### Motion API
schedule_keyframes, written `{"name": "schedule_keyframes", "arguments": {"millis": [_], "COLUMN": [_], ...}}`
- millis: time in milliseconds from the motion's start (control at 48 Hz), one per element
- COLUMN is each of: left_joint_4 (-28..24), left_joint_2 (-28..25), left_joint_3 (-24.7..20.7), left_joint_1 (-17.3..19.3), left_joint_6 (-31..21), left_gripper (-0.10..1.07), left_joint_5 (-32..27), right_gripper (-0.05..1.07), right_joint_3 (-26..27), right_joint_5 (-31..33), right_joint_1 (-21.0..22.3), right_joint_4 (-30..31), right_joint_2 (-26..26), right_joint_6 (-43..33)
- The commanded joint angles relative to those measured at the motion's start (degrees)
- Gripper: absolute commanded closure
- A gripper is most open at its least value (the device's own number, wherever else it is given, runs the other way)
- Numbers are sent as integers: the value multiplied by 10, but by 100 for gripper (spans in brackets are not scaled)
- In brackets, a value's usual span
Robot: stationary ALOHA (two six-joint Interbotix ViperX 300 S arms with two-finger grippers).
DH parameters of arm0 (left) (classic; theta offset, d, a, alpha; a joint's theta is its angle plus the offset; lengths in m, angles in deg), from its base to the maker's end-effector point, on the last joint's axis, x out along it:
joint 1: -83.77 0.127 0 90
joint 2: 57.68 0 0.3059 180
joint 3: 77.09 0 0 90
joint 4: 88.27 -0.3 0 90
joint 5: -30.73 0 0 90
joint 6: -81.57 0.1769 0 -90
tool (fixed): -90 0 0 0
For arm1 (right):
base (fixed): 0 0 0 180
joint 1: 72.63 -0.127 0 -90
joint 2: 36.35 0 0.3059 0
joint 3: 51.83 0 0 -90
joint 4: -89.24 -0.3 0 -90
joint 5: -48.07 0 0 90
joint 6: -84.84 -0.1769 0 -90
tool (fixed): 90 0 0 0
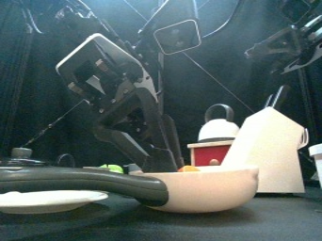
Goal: Grab corn bottom
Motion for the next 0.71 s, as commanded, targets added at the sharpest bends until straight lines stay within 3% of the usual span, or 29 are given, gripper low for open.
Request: {"name": "schedule_keyframes", "arguments": {"millis": [0,688], "left_joint_4": [1,13], "left_joint_2": [0,7], "left_joint_3": [-7,-12], "left_joint_1": [1,1], "left_joint_6": [0,3], "left_gripper": [12,11], "left_joint_5": [-2,36], "right_gripper": [100,100], "right_joint_3": [5,4], "right_joint_5": [-5,-5], "right_joint_1": [4,11], "right_joint_4": [0,0], "right_joint_2": [-2,-2], "right_joint_6": [1,1]}}
